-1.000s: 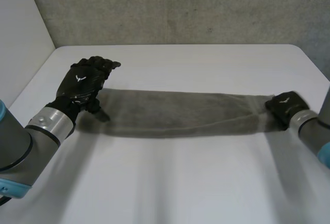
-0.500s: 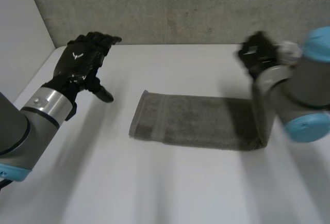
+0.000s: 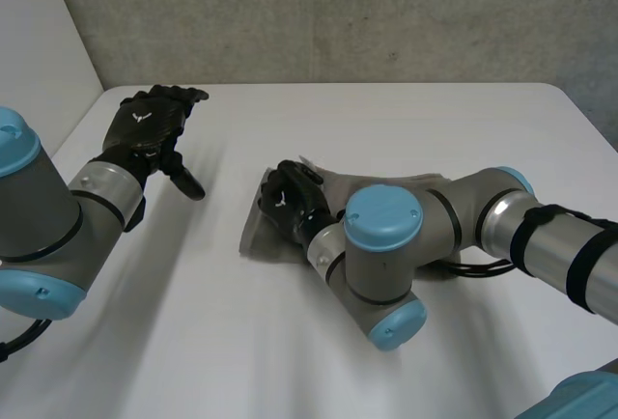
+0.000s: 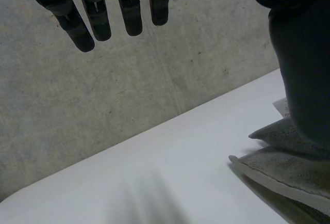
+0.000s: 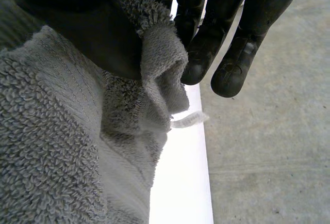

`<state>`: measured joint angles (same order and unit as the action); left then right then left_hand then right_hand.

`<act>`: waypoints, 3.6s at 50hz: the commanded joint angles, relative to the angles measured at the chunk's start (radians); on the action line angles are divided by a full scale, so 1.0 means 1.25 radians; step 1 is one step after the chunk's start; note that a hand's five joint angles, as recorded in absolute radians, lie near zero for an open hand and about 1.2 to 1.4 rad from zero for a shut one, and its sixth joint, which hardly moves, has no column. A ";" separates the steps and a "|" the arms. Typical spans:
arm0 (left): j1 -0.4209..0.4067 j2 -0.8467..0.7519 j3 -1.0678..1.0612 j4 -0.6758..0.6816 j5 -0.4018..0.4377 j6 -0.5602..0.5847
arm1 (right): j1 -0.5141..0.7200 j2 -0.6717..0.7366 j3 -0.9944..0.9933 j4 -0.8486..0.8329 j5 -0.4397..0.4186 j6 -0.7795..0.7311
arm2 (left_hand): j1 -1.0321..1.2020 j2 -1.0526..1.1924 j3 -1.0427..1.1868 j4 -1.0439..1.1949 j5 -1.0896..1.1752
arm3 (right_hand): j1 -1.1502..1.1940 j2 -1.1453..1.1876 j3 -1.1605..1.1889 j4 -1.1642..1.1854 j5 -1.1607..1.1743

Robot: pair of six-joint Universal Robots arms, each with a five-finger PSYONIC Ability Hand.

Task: Fold the towel.

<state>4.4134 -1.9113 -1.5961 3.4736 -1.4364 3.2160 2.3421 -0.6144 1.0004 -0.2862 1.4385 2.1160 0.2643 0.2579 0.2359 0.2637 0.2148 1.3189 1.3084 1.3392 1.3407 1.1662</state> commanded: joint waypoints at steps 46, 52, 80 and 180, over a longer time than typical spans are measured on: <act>-0.020 0.009 -0.015 0.003 0.000 -0.001 | -0.286 -0.404 0.532 0.054 -0.014 0.298 | -0.072 -0.067 -0.049 -0.071 -0.172 | -0.916 -0.907 -0.932 -0.933 -0.933; -0.031 0.005 -0.017 0.002 0.000 -0.001 | -0.342 -0.404 0.558 0.050 -0.041 0.301 | -0.072 -0.067 -0.049 -0.071 -0.172 | -0.916 -0.907 -0.932 -0.933 -0.933; -0.043 0.001 -0.040 0.006 0.003 0.003 | -0.357 -0.403 0.589 0.006 -0.079 0.451 | -0.072 -0.067 -0.049 -0.071 -0.172 | -0.640 -0.631 -0.656 -0.657 -0.657; -0.289 -0.345 0.277 -0.164 -0.152 -0.017 | -0.305 -0.300 0.426 0.101 -0.104 0.564 | -0.069 -0.064 -0.046 -0.068 -0.169 | -0.916 -0.907 -0.932 -0.933 -0.933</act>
<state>4.0493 -2.3386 -1.2128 3.2677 -1.6135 3.1982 1.9601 -1.0563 1.5648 -0.1627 1.2915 2.8166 0.2644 0.2578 0.2357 0.2637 0.2147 0.2319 0.2427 0.2436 0.2541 0.0582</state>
